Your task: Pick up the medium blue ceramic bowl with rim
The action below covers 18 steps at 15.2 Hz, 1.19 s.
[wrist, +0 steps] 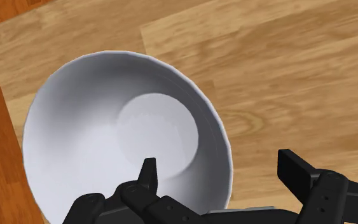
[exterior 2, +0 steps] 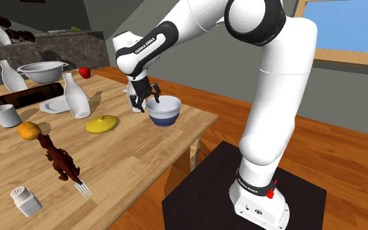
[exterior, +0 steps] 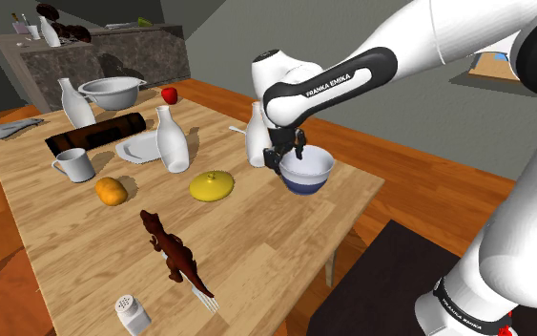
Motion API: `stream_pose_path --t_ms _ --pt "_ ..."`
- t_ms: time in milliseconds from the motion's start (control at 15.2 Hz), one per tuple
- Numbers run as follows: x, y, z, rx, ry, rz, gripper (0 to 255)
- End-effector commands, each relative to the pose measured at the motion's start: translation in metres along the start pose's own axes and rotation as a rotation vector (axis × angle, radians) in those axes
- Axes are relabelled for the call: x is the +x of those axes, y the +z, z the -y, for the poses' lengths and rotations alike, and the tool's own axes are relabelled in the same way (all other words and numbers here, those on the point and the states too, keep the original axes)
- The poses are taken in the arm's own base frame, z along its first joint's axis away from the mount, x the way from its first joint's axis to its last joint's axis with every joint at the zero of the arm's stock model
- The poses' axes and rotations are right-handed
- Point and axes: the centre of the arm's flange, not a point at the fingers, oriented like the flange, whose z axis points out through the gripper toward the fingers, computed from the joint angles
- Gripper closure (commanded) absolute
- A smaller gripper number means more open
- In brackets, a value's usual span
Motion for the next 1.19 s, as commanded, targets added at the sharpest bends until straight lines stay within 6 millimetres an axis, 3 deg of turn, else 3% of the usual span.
stream_pose_path --t_ms 0,396,462,1122 --pt "0.004 0.010 0.003 -0.002 0.001 0.000 0" --pt "0.006 0.033 0.008 -0.002 0.001 0.000 0" --pt "0.006 0.033 0.008 -0.002 0.001 0.000 255" --pt "0.006 0.028 0.007 -0.002 0.001 0.000 255"
